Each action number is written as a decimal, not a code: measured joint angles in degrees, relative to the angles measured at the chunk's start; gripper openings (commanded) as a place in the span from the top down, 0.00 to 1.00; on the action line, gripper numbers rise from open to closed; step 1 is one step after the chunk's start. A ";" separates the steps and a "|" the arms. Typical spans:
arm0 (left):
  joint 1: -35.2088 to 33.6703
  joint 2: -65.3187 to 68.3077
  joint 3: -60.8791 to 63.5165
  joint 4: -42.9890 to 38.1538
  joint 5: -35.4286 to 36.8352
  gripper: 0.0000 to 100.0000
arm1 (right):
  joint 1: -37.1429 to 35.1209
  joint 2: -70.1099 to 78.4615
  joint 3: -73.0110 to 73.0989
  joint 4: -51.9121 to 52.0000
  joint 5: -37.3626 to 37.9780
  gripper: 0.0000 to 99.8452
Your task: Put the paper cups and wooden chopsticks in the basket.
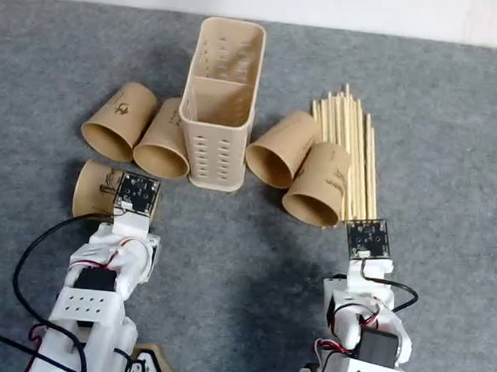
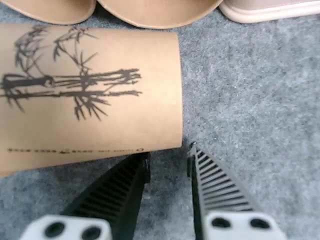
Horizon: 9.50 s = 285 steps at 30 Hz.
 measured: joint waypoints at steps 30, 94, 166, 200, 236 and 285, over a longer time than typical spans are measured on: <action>0.00 0.00 0.00 0.00 0.00 0.85 | 0.00 0.00 0.00 0.00 0.00 1.00; -17.41 54.59 -84.92 53.45 -8.97 0.73 | -2.37 -0.35 -0.09 -8.35 0.18 0.99; 1.05 43.08 -128.09 65.49 -24.00 1.00 | -2.37 -0.35 -0.09 -8.35 0.35 0.99; 19.52 75.87 -132.13 48.79 -24.00 0.85 | -2.37 -0.35 -0.09 -8.35 0.35 0.99; -27.78 90.99 -128.26 61.01 -22.33 0.71 | -2.37 -0.35 -0.09 -10.99 0.35 0.99; -12.75 80.53 -78.42 -20.48 -26.55 0.83 | -2.37 -0.35 -0.09 -10.99 0.35 0.99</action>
